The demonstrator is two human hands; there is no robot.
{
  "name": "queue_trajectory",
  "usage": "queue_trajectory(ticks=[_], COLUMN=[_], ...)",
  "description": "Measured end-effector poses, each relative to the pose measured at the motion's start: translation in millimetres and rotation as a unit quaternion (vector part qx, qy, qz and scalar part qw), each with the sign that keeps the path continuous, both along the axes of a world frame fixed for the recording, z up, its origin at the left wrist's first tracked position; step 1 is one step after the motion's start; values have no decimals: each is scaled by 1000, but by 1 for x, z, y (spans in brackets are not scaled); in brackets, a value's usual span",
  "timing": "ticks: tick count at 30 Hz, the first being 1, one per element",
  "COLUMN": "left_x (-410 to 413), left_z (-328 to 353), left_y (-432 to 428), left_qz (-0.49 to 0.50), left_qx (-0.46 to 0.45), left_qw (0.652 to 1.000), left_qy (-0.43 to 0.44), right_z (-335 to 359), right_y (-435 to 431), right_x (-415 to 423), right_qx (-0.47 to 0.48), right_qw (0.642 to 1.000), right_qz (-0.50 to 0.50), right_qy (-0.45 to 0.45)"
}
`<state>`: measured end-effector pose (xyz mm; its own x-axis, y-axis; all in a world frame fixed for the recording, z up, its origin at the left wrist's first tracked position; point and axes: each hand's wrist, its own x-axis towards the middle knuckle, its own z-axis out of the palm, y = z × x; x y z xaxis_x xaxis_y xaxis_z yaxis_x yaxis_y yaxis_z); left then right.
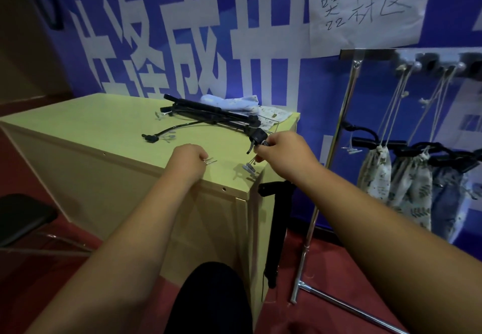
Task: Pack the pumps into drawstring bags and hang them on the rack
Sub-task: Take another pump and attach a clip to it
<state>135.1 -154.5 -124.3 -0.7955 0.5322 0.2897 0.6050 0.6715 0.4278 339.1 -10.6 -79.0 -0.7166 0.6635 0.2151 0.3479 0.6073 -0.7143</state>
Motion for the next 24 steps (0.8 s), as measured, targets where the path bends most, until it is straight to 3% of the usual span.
queue_trajectory(ticks=[3, 11, 13, 19, 21, 24], left_x=[-3, -13, -18, -18, -13, 1], left_z=[1, 12, 9, -9, -6, 1], left_y=[7, 18, 20, 10, 9, 8], left_qz=[9, -7, -21, -29, -7, 20], left_qx=[-28, -221, -229, -94, -31, 142], left_qw=[999, 973, 971, 987, 995, 989], left_qy=[12, 62, 71, 129, 92, -26], right_z=[-5, -13, -15, -23, -27, -29], right_y=[-2, -7, -6, -1, 2, 6], right_x=[-2, 2, 3, 10, 12, 14], right_qx=[-4, -22, -30, -54, -89, -125], right_qw=[1000, 999, 998, 997, 994, 989], right_qz=[13, 43, 40, 44, 40, 34], right_qy=[2, 25, 26, 29, 52, 76])
